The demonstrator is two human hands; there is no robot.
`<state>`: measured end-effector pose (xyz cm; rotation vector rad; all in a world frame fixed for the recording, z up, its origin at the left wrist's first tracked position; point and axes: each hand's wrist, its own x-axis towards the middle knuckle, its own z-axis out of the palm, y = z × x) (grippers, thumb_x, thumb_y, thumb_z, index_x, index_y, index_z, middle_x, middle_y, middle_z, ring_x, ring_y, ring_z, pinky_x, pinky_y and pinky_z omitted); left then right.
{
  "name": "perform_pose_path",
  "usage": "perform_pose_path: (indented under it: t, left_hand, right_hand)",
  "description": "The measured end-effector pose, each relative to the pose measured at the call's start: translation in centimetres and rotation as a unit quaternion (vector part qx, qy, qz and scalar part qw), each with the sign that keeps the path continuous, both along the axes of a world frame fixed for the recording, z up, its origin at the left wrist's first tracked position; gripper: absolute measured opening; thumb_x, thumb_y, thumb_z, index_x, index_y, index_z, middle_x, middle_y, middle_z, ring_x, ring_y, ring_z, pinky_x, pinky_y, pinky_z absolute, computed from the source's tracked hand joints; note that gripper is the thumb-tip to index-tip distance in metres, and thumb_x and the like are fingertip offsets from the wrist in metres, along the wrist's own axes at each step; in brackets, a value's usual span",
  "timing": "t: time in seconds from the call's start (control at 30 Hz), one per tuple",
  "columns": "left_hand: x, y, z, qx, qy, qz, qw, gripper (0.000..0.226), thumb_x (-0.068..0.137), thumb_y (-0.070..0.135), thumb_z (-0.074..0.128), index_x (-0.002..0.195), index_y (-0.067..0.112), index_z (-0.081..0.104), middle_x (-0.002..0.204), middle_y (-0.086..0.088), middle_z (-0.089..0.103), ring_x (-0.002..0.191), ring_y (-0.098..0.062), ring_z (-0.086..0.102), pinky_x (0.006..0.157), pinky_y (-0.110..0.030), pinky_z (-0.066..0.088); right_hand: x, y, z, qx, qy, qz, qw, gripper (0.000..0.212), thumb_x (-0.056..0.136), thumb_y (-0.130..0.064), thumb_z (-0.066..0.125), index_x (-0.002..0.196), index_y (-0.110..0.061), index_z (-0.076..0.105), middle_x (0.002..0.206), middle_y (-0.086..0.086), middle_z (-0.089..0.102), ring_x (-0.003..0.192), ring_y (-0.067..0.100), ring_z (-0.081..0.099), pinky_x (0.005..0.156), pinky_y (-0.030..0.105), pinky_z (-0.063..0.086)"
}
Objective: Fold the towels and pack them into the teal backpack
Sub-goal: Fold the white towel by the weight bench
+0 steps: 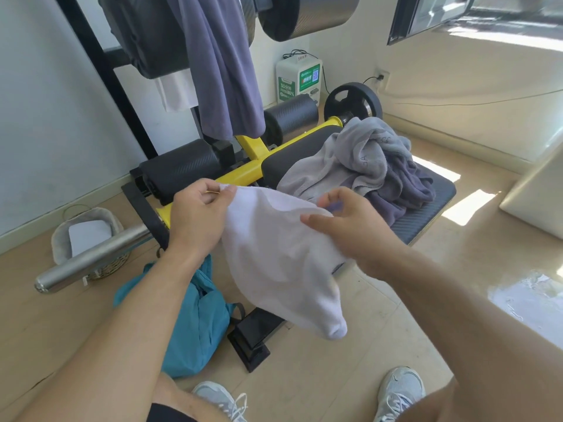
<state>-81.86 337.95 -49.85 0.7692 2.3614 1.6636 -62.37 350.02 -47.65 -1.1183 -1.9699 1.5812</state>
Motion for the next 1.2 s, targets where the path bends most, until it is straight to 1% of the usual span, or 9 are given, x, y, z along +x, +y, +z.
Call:
perform_pose_path:
  t: [0.13, 0.3, 0.43, 0.53, 0.73, 0.8, 0.9, 1.03, 1.2]
  left_hand:
    - [2.3, 0.4, 0.3, -0.025, -0.001, -0.089, 0.996, 0.012, 0.094, 0.033, 0.069, 0.084, 0.027, 0.070, 0.076, 0.007, 0.077, 0.074, -0.015, 0.070, 0.071, -0.036, 0.058]
    - [3.4, 0.2, 0.7, -0.008, 0.014, -0.134, 0.991, 0.008, 0.094, 0.033, 0.070, 0.088, 0.028, 0.071, 0.078, 0.008, 0.078, 0.076, -0.008, 0.072, 0.064, -0.021, 0.055]
    - [3.0, 0.2, 0.4, 0.023, -0.045, -0.122, 0.991, 0.009, 0.096, 0.035, 0.068, 0.089, 0.029, 0.069, 0.084, 0.004, 0.079, 0.085, -0.021, 0.074, 0.075, -0.044, 0.062]
    - [1.7, 0.6, 0.0, 0.023, -0.057, -0.047, 0.997, 0.014, 0.099, 0.036, 0.062, 0.093, 0.024, 0.067, 0.083, 0.006, 0.076, 0.083, -0.014, 0.069, 0.072, -0.034, 0.056]
    - [-1.2, 0.7, -2.0, -0.066, -0.075, -0.079, 0.992, 0.018, 0.097, 0.038, 0.064, 0.096, 0.021, 0.068, 0.093, 0.001, 0.075, 0.093, -0.023, 0.069, 0.077, -0.041, 0.052]
    - [-0.5, 0.9, -2.2, -0.090, -0.069, -0.166, 0.980, 0.009, 0.097, 0.035, 0.067, 0.092, 0.027, 0.070, 0.090, 0.004, 0.077, 0.090, -0.018, 0.071, 0.084, -0.044, 0.055]
    - [0.9, 1.5, -2.6, -0.122, -0.045, -0.243, 0.961, 0.012, 0.096, 0.033, 0.067, 0.086, 0.029, 0.070, 0.080, 0.007, 0.075, 0.073, -0.003, 0.063, 0.079, -0.032, 0.053]
    - [1.7, 1.8, -2.5, -0.126, -0.020, -0.246, 0.961, 0.012, 0.097, 0.033, 0.067, 0.092, 0.024, 0.071, 0.080, 0.008, 0.073, 0.070, 0.004, 0.058, 0.067, -0.011, 0.043]
    - [1.6, 1.8, -2.1, -0.042, -0.104, -0.231, 0.966, 0.015, 0.090, 0.041, 0.071, 0.087, 0.026, 0.072, 0.083, -0.001, 0.076, 0.079, -0.014, 0.064, 0.079, -0.037, 0.048]
  right_hand:
    - [-0.6, -1.6, 0.7, -0.066, 0.066, 0.068, 0.993, 0.013, 0.097, -0.020, 0.068, 0.109, -0.016, 0.067, 0.077, 0.011, 0.062, 0.061, 0.017, 0.066, 0.052, 0.033, 0.060]
    - [-0.2, -1.8, 1.1, 0.012, 0.002, 0.154, 0.988, 0.036, 0.092, 0.003, 0.058, 0.118, -0.023, 0.065, 0.102, -0.008, 0.076, 0.089, 0.010, 0.075, 0.068, 0.036, 0.064]
    - [0.1, -1.4, 0.8, 0.248, -0.079, 0.123, 0.958, 0.009, 0.086, -0.034, 0.077, 0.094, -0.033, 0.072, 0.076, -0.016, 0.073, 0.075, 0.002, 0.066, 0.073, 0.030, 0.056]
    - [1.0, -0.9, 1.8, 0.247, -0.038, 0.200, 0.947, 0.008, 0.080, -0.034, 0.084, 0.085, -0.034, 0.077, 0.073, -0.019, 0.068, 0.070, 0.002, 0.061, 0.064, 0.016, 0.046]
    - [2.7, -2.0, 4.4, 0.283, 0.099, 0.404, 0.864, 0.016, 0.078, -0.020, 0.087, 0.088, -0.028, 0.077, 0.137, -0.012, 0.058, 0.141, 0.016, 0.042, 0.113, 0.039, 0.037]
    - [3.0, -3.0, 4.9, 0.261, 0.097, 0.466, 0.840, 0.014, 0.079, -0.014, 0.087, 0.089, -0.020, 0.078, 0.140, -0.012, 0.059, 0.149, 0.011, 0.032, 0.119, 0.034, 0.028]
    - [3.1, -4.0, 4.8, 0.226, 0.085, 0.521, 0.818, 0.010, 0.084, -0.014, 0.083, 0.091, -0.016, 0.075, 0.118, -0.012, 0.073, 0.136, 0.010, 0.052, 0.125, 0.040, 0.017]
    - [3.4, -4.7, 5.0, 0.171, 0.056, 0.509, 0.841, 0.009, 0.087, -0.016, 0.081, 0.093, -0.016, 0.076, 0.090, -0.012, 0.074, 0.091, 0.008, 0.071, 0.094, 0.034, 0.053]
    - [2.5, -4.2, 3.9, 0.310, -0.024, 0.347, 0.885, 0.012, 0.085, -0.042, 0.078, 0.087, -0.033, 0.071, 0.071, -0.025, 0.062, 0.072, 0.002, 0.060, 0.061, 0.016, 0.039]
